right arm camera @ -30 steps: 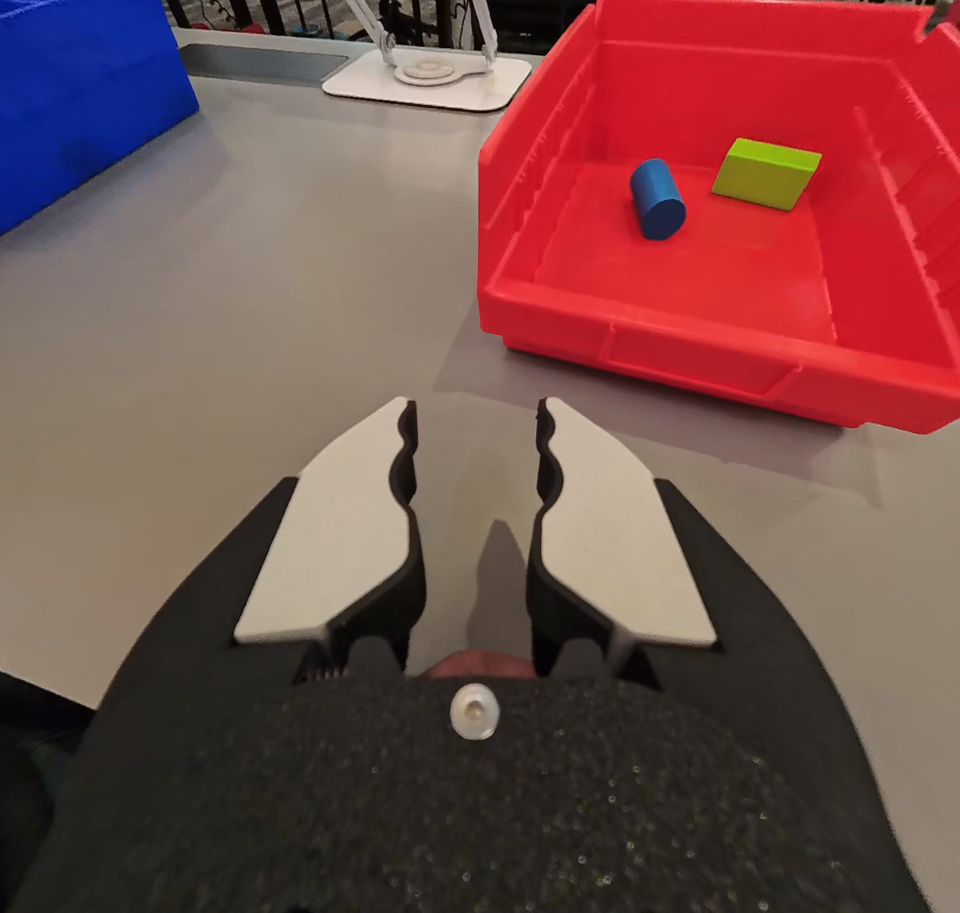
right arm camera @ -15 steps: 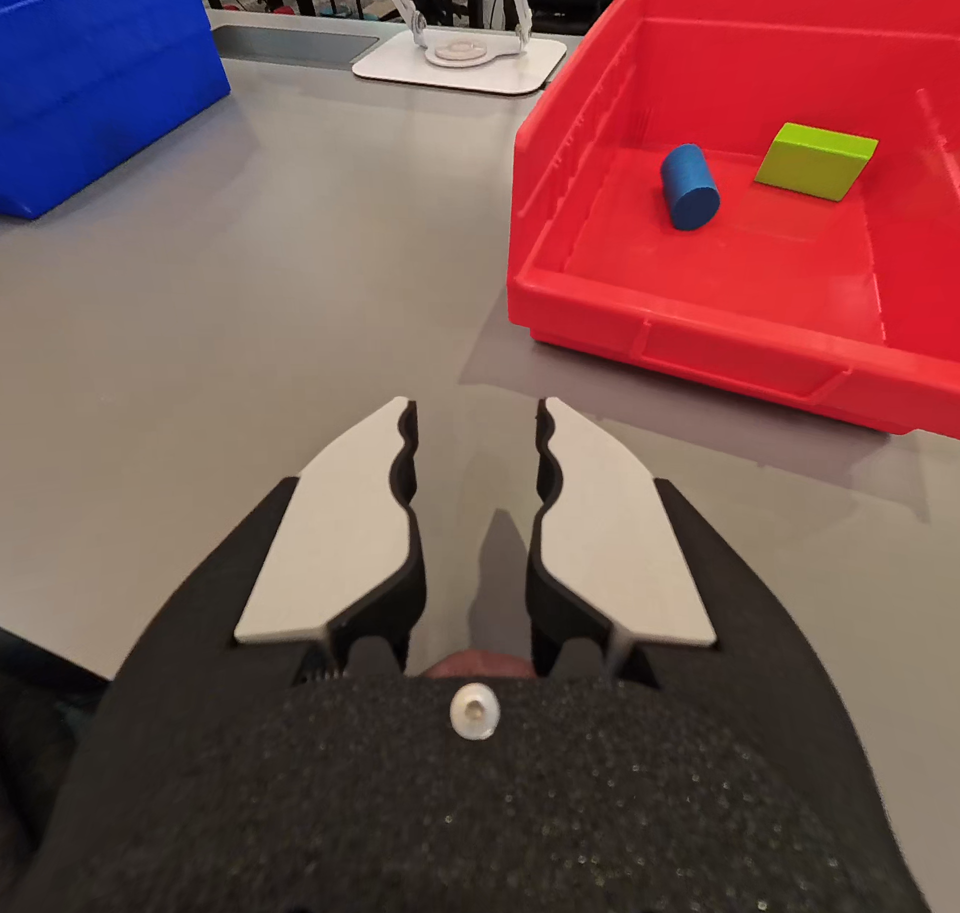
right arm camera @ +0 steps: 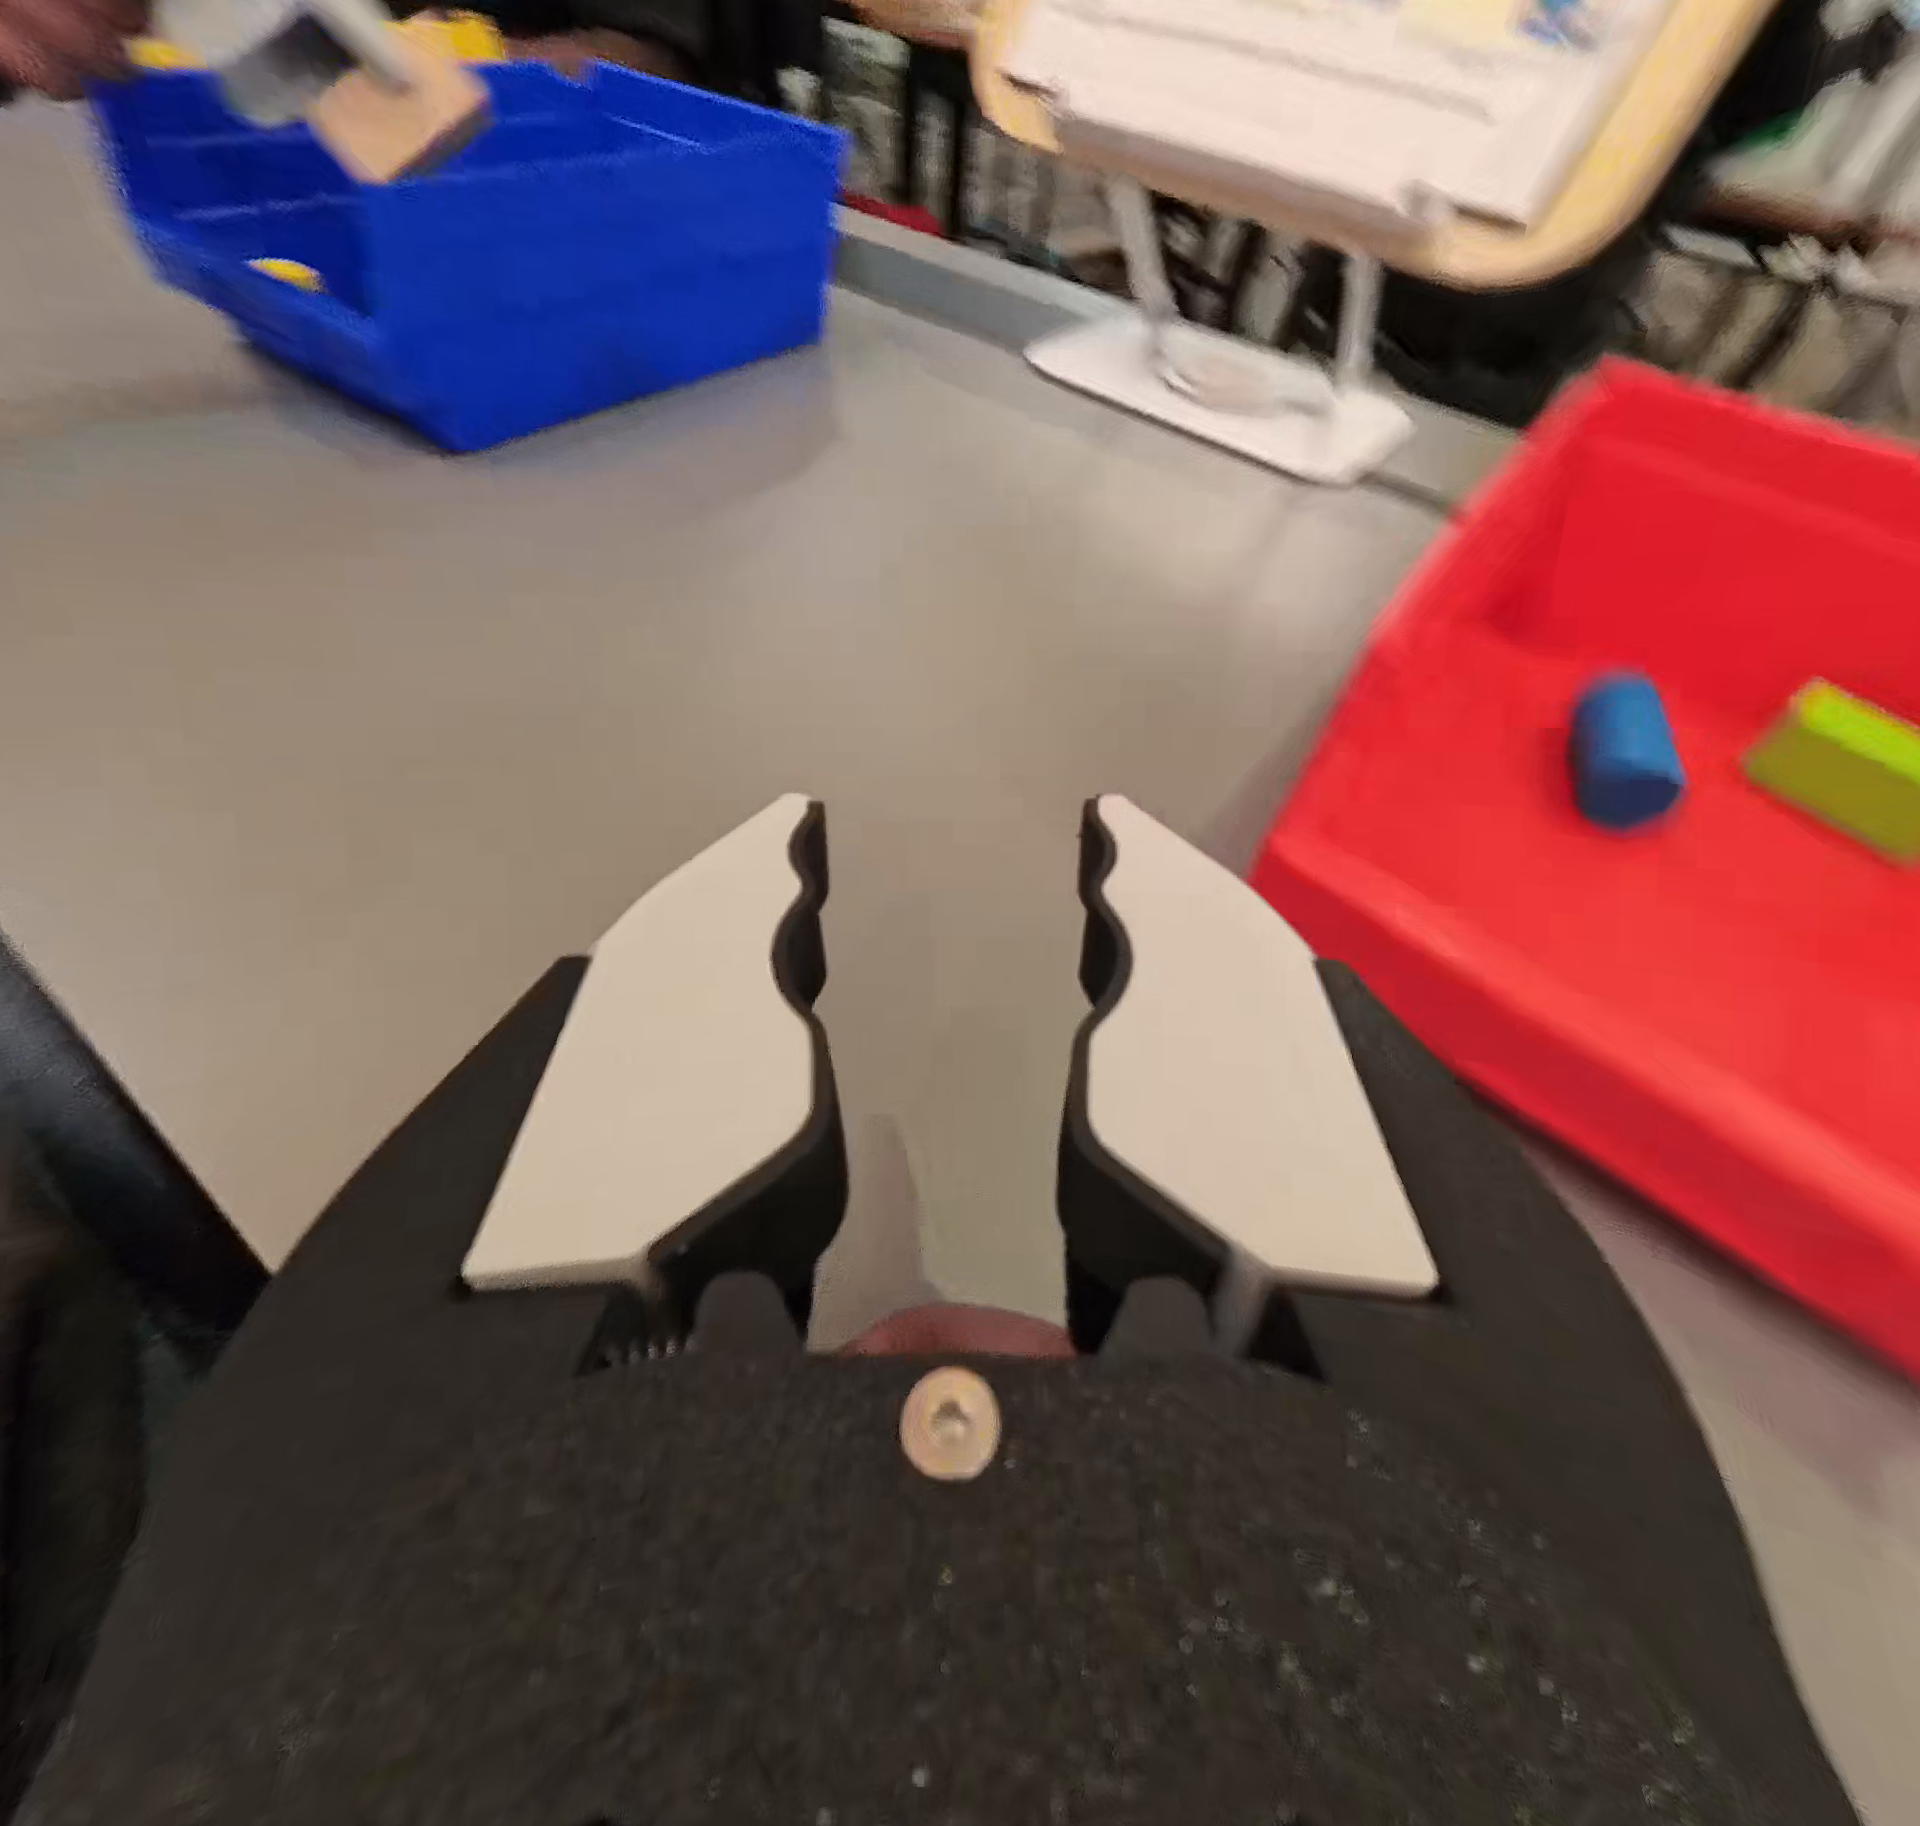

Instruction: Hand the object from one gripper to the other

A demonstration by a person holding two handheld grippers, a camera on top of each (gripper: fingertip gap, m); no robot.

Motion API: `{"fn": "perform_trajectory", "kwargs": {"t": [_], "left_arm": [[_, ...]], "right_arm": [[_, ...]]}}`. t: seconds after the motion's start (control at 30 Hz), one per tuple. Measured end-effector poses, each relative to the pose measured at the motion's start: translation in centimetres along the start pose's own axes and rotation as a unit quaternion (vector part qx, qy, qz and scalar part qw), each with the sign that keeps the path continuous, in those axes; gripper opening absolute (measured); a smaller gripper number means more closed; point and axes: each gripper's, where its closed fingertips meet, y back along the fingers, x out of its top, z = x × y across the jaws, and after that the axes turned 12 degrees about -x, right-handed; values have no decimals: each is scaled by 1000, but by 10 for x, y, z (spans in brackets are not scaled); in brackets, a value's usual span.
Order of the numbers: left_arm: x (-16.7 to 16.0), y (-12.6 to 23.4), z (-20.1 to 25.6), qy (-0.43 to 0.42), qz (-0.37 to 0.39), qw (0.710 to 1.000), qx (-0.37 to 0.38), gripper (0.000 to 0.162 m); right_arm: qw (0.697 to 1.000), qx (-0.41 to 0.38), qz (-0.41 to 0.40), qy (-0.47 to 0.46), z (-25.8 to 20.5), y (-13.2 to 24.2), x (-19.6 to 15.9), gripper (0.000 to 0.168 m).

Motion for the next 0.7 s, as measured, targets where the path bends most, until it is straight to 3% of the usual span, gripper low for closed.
{"fn": "perform_trajectory", "kwargs": {"t": [0.07, 0.17, 0.27, 0.33, 0.47, 0.5, 0.53, 0.67, 0.7], "left_arm": [[7, -6, 60, 13, 63, 990, -124, 31], [-5, -33, 140, 51, 105, 952, -282, 31], [-27, -68, 189, 115, 107, 914, -374, 31], [-38, -82, 206, 149, 100, 895, -409, 31], [-55, -100, 222, 183, 81, 872, -446, 31], [-59, -103, 225, 186, 72, 869, -452, 31], [-62, -106, 226, 191, 67, 866, -456, 31], [-69, -107, 231, 201, 50, 854, -477, 32], [-73, -105, 229, 191, 48, 859, -473, 38]], "right_arm": [[996, 68, 30, 39, -26, -11, 17, 51], [980, 153, 76, 100, -66, -32, 47, 65], [958, 219, 134, 131, -104, -46, 86, 81], [943, 265, 150, 138, -127, -49, 101, 87], [933, 280, 174, 142, -149, -51, 115, 91], [933, 281, 174, 141, -151, -52, 114, 89], [935, 277, 171, 144, -151, -53, 112, 73], [938, 284, 163, 117, -145, -47, 110, 71], [939, 284, 161, 110, -142, -45, 109, 71]]}}
